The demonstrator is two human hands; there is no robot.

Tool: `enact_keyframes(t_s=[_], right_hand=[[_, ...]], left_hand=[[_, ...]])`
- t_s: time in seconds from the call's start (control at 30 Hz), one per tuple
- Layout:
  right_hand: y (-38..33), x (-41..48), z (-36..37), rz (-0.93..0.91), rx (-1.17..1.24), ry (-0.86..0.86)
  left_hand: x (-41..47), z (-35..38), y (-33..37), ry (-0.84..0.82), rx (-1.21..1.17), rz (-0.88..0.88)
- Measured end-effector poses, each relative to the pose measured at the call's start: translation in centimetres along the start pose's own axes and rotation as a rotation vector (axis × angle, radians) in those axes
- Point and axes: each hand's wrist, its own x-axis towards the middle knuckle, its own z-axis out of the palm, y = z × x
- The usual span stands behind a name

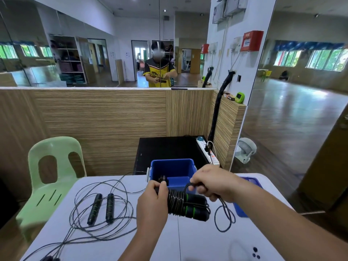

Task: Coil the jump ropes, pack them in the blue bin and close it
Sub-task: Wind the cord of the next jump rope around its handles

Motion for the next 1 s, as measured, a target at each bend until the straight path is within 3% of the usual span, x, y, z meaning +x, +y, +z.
enact_keyframes(t_s=[0.33, 0.6, 0.8, 1.0], right_hand=[[3.7, -2.2, 7.9, -0.149, 0.482, 0.072], [8.0, -0.5, 10.5, -0.071, 0.752, 0.032], [10.4, 0.9, 10.3, -0.023, 0.775, 0.026], [11.6, 1.6, 9.0, -0.047, 0.603, -0.019]], left_hand=[[1.5, 0.6, -0.2, 0.174, -0.092, -0.054], [1.8, 1.2, -1.0, 0.147, -0.263, -0.177], [2.2, 0.8, -0.6, 0.076, -0.402, -0.293], [1.8, 0.5, 0.2, 0.032, -0.451, -0.336]])
